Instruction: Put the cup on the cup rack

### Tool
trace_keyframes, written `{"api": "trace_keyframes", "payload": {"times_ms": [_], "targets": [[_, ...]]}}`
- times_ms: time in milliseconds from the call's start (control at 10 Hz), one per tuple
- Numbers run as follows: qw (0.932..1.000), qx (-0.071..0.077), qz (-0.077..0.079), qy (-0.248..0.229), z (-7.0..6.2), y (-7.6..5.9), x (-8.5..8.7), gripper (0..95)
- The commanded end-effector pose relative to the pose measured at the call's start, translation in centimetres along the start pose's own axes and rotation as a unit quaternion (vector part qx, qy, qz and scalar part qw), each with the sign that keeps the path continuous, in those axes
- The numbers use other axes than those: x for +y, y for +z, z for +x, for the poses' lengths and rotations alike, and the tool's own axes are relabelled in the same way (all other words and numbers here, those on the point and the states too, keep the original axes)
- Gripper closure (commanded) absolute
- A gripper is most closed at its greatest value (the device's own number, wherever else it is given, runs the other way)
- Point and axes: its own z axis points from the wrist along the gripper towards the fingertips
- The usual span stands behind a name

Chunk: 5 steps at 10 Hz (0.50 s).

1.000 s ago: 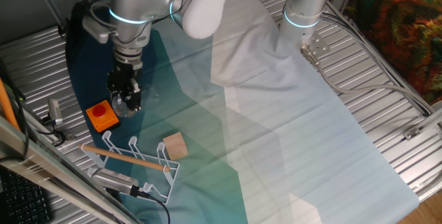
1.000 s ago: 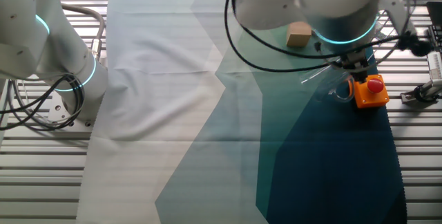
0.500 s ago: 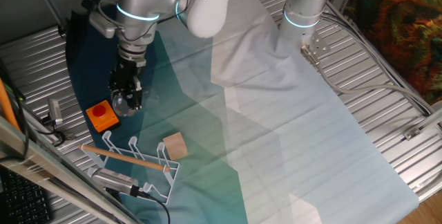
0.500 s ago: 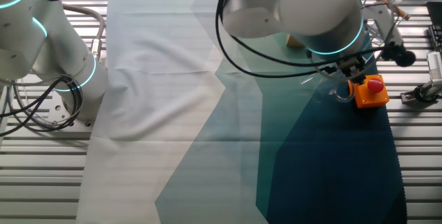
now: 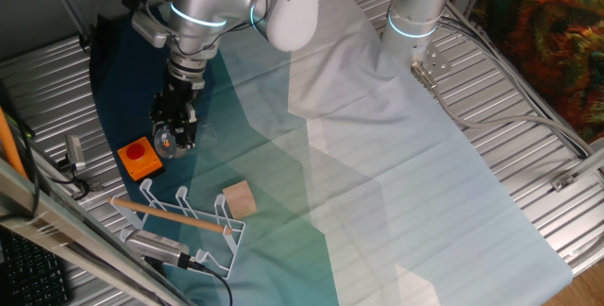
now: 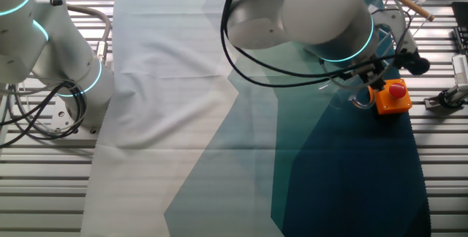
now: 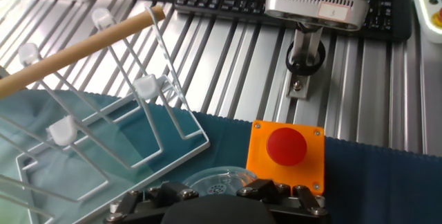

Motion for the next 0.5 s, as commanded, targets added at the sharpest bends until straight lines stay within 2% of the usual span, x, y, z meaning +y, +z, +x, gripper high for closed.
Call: {"api": "trace_keyframes", "payload": {"times_ms": [100,500], "targets": [[1.0,-0.005,-0.004,0.001,0.19,-0.12,-0.14,95.0],[0.9997,-0.025,-0.005,0.005,0.91,-0.33,-0.55,95.0]]}}
